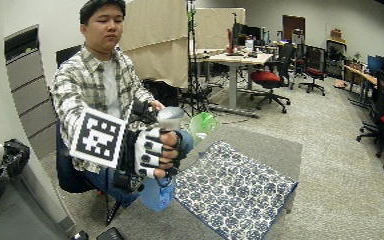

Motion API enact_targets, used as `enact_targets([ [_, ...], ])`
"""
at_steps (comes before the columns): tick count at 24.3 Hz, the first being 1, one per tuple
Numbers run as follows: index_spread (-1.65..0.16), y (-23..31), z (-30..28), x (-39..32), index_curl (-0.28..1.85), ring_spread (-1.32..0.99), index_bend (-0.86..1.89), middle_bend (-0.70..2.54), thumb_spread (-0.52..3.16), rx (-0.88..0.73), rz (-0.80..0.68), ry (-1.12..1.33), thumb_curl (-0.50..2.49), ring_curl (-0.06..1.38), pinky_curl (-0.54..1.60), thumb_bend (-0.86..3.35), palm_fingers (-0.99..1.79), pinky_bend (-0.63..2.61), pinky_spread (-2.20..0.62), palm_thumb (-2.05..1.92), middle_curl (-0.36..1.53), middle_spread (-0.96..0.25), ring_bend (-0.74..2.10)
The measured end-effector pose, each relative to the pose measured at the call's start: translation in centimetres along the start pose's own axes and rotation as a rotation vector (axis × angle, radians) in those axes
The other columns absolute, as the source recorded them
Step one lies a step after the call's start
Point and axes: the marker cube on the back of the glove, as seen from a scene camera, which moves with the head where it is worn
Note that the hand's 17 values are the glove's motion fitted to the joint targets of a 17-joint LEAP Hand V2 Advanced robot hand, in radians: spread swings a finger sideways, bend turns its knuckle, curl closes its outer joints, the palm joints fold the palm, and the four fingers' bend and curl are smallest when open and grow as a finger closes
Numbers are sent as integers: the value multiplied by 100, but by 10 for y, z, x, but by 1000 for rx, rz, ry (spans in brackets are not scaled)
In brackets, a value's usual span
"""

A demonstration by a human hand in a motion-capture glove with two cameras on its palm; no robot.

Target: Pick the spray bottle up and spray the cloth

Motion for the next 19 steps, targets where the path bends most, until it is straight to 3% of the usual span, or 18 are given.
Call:
enact_targets([
  [9,-26,-21,2,-57,59,-20,31,61,18,-118,-136,177,77,49,39,-3,129,46,-15,110,55,-13,62],
  [19,-26,-37,50,-81,61,-20,30,61,17,-239,-286,374,79,49,40,-2,129,46,-15,110,56,-13,62],
])
